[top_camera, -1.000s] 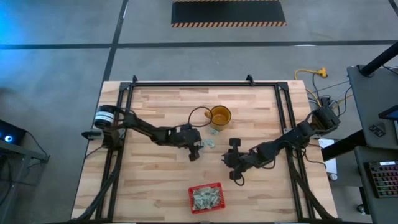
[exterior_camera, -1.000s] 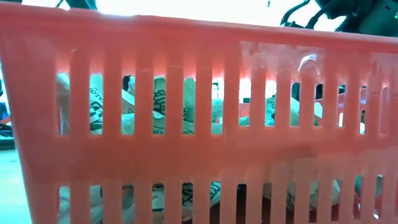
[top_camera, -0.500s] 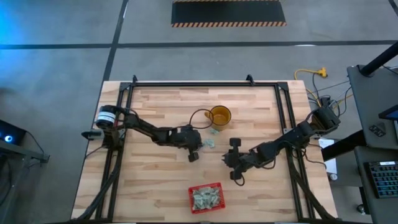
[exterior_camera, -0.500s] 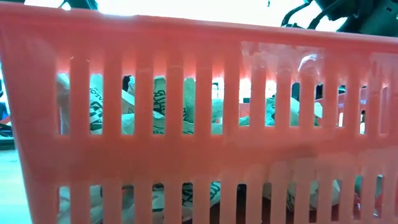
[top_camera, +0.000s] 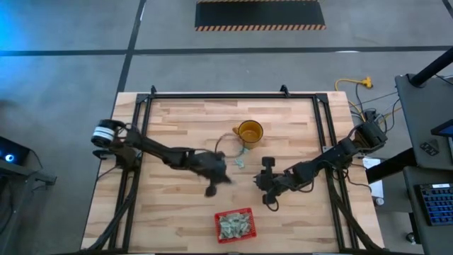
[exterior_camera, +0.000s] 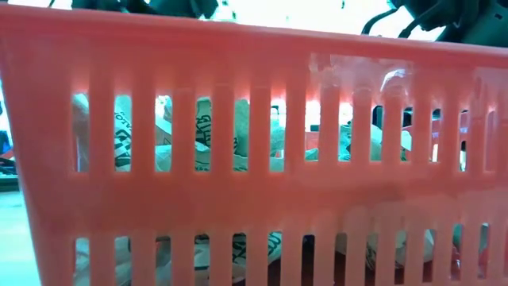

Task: Pick and place Stevia / Truvia into bins
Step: Put the left stevia packet into the bin, then put the bottom stevia packet into the bin, then put the stevia packet into the bin

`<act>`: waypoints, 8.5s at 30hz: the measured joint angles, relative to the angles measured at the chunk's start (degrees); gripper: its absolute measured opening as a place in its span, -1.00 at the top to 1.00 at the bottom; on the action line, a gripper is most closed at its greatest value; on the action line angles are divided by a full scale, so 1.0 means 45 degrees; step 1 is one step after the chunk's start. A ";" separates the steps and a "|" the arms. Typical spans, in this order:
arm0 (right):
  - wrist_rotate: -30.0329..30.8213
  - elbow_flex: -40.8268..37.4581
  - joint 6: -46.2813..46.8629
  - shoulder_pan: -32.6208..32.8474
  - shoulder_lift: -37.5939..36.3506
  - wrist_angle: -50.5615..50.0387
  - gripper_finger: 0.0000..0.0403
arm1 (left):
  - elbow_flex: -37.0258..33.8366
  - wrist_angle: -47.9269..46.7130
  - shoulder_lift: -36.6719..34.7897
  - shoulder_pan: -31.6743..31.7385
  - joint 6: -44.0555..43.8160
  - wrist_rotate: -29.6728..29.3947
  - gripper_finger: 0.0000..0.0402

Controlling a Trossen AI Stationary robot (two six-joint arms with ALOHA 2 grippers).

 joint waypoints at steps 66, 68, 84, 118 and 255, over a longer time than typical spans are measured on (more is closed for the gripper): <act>-0.0155 0.0479 -0.0006 -0.2965 0.2361 0.4868 0.08 | -0.0240 -0.5113 -0.2522 -0.2286 -0.1758 -0.4349 0.26; -0.0328 0.0406 0.0559 -0.3116 0.2431 0.4812 0.06 | -0.0282 -0.5251 -0.2522 -0.2286 -0.1756 -0.4363 0.26; -0.0903 0.0476 0.2243 -0.3197 0.2803 0.3703 0.47 | -0.0321 -0.5162 -0.2522 -0.2286 -0.1746 -0.4368 0.26; -0.5532 0.1307 -0.1143 0.1089 0.0819 0.3593 0.87 | -0.0486 -0.4541 -0.2522 -0.2271 -0.1722 -0.4519 0.26; -0.1949 0.7839 -1.1329 -0.5916 0.4571 -0.8023 0.54 | -0.0680 -0.4171 -0.2508 -0.2257 -0.1718 -0.4626 0.26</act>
